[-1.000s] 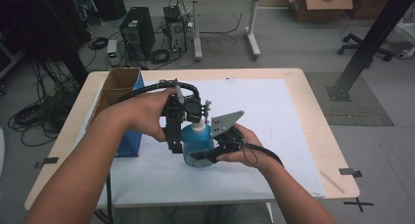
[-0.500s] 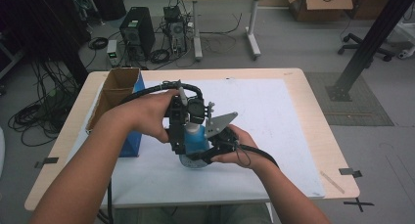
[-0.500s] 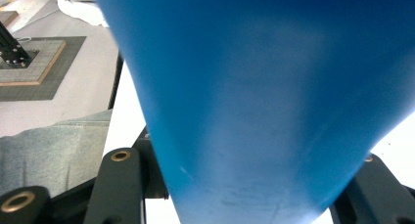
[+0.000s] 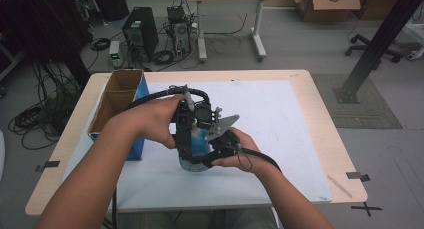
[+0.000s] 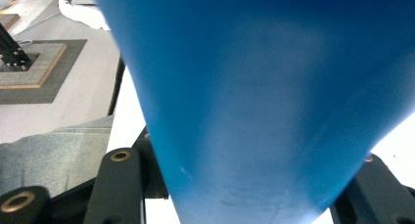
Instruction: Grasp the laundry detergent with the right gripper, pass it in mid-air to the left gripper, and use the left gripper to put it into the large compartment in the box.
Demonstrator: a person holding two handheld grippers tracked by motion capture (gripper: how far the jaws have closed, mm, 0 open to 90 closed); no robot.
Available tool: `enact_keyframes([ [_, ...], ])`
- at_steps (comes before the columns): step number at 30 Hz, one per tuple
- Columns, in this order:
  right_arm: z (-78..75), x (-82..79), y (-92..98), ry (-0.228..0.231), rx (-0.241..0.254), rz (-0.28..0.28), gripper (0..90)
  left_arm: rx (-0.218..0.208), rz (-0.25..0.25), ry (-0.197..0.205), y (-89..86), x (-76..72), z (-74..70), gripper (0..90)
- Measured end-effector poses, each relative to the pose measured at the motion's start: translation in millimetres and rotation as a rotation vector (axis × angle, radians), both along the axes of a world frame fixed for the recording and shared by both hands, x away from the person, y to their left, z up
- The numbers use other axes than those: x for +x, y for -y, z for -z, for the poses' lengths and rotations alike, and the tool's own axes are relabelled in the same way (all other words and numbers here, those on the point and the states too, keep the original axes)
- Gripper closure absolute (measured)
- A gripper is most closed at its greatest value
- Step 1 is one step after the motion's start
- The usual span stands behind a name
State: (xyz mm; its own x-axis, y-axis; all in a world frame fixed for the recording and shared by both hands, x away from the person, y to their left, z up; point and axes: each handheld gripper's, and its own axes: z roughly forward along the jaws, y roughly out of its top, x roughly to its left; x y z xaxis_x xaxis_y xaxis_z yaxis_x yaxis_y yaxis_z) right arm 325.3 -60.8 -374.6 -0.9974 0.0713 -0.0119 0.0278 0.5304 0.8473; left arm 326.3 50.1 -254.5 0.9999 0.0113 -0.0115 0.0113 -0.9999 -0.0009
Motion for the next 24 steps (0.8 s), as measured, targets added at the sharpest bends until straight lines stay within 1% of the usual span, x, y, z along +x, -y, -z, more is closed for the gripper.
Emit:
enact_keyframes([
  [3, -1.4, -0.1, 0.1, 0.003, 0.005, -0.002, 44.8, -0.01, -0.004, 0.001, 1.3, -0.6, 0.9, 0.2],
  [6, -2.1, -0.4, 0.4, 0.003, 0.006, 0.002, 44.8, -0.007, -0.002, 0.004, 2.4, -0.3, 0.6, 0.3],
  [12, -2.3, -1.0, 0.4, 0.002, 0.005, 0.003, 44.8, -0.007, -0.013, 0.005, 3.4, 0.7, 1.8, 1.0],
  [13, -2.1, -0.8, 0.4, 0.001, 0.005, 0.003, 44.8, -0.001, -0.004, 0.005, 3.3, 1.0, 1.5, 1.6],
  [14, -1.5, -0.5, 0.2, 0.003, 0.005, 0.0, 44.8, -0.008, -0.01, 0.006, 3.0, 0.6, 1.7, 3.2],
  [19, -1.2, -0.6, -0.4, 0.001, 0.003, -0.003, 44.7, -0.004, -0.015, 0.011, 2.0, 0.9, 2.1, 5.4],
  [20, -1.5, -0.7, -0.5, 0.0, 0.002, -0.001, 44.7, 0.005, -0.004, 0.012, 2.2, 2.0, 1.5, 6.6],
  [24, -2.0, -0.5, -0.7, 0.002, 0.002, -0.001, 44.7, -0.004, -0.01, 0.011, 1.8, 1.9, 1.3, 8.8],
])
